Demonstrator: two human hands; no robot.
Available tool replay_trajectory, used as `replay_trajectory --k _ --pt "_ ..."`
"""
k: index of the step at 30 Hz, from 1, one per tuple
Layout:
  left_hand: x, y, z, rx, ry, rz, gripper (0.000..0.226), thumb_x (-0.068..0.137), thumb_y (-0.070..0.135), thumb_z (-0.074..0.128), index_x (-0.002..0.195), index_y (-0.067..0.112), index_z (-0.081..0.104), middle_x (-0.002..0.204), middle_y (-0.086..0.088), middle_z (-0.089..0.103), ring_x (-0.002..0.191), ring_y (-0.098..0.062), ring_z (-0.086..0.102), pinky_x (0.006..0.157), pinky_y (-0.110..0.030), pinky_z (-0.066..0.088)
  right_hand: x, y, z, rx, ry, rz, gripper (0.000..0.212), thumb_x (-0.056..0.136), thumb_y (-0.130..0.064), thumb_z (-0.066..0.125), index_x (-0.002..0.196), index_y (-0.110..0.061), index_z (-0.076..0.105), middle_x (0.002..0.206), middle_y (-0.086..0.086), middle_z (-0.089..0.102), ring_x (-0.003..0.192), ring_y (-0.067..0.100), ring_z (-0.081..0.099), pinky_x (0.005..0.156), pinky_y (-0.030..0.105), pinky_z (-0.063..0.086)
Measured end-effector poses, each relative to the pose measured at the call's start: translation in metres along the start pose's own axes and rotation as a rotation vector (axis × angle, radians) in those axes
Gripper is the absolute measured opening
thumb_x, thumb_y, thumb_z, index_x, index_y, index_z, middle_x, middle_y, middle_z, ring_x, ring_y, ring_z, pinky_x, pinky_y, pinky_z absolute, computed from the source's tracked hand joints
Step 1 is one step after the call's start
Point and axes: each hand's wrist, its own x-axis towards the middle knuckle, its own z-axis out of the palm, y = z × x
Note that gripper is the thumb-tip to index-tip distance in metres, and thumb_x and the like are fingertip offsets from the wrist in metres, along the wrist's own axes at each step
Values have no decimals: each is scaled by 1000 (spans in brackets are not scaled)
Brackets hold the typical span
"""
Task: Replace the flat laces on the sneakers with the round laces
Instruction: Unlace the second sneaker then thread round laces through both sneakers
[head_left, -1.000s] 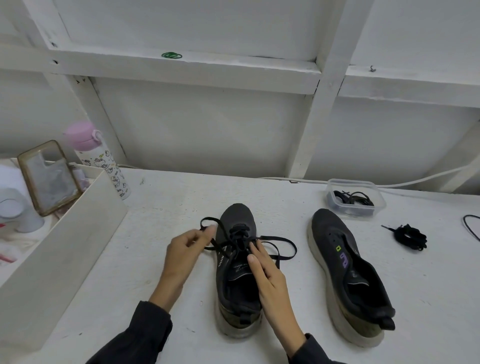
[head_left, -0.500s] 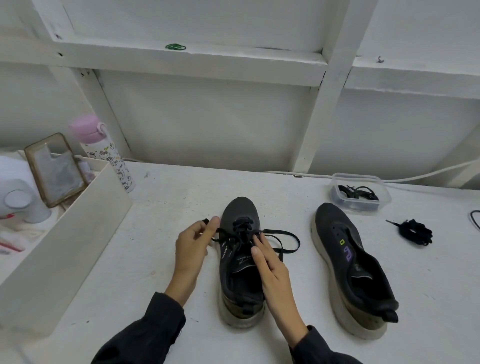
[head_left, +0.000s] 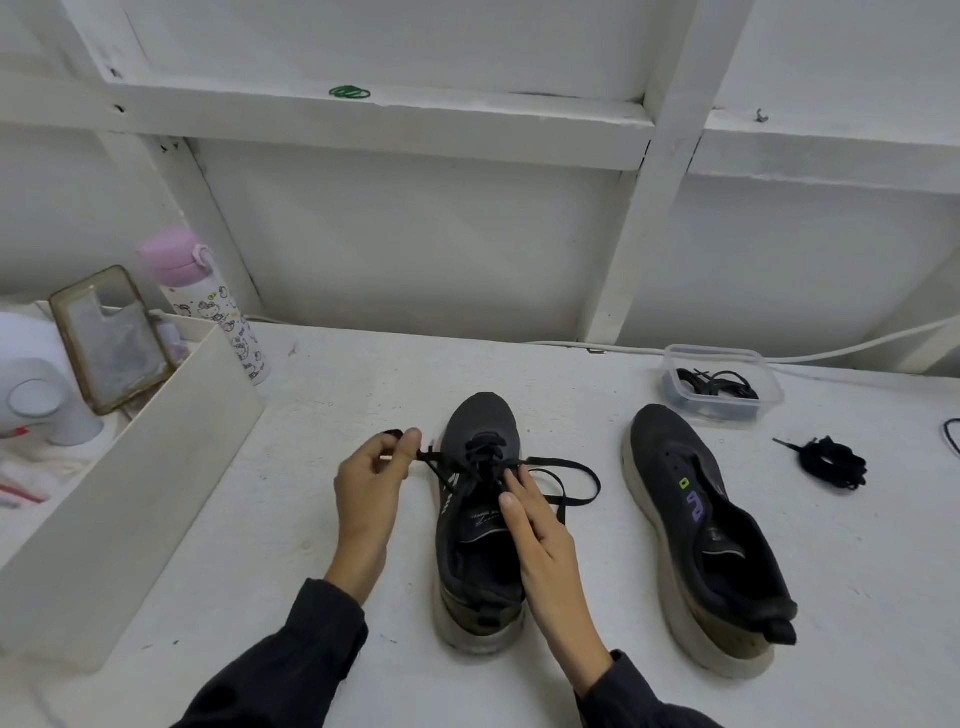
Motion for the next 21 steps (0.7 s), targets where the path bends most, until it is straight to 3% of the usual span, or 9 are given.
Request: replay_trajectory --k 4,7,11,15,21 --pt "-26 -8 4 86 -224 -27 44 70 65 72 68 21 69 66 9 65 62 -6 52 61 -27 43 0 1 0 5 -1 -4 42 97 -35 53 138 -29 53 152 -16 38 133 -20 27 101 -3 25" --pt "-29 -14 5 148 -269 16 41 69 61 76 69 20 72 69 5 69 68 -10 61 73 -34 50 1 2 0 11 1 4 41 96 -34 54 137 -29 53 152 -16 38 133 -19 28 100 -2 27" --pt "-10 -4 0 93 -86 60 18 84 31 73 71 20 69 65 13 64 68 -6 55 73 -30 44 1 2 -1 -8 -1 6 40 96 -33 55 136 -28 53 151 -17 37 126 -27 26 96 -5 25" --pt "7 7 -5 -81 109 -36 18 90 33 66 77 20 65 70 6 56 67 -8 48 72 -31 38 1 2 -2 -14 -4 5 41 96 -33 55 137 -27 53 151 -17 37 123 -30 27 95 -6 24" --pt "-21 1 1 69 -216 -80 31 84 43 68 72 15 67 63 13 59 62 -4 49 60 -19 38 2 3 -1 -10 9 5 41 96 -33 56 137 -27 54 151 -15 38 123 -30 28 95 -6 25"
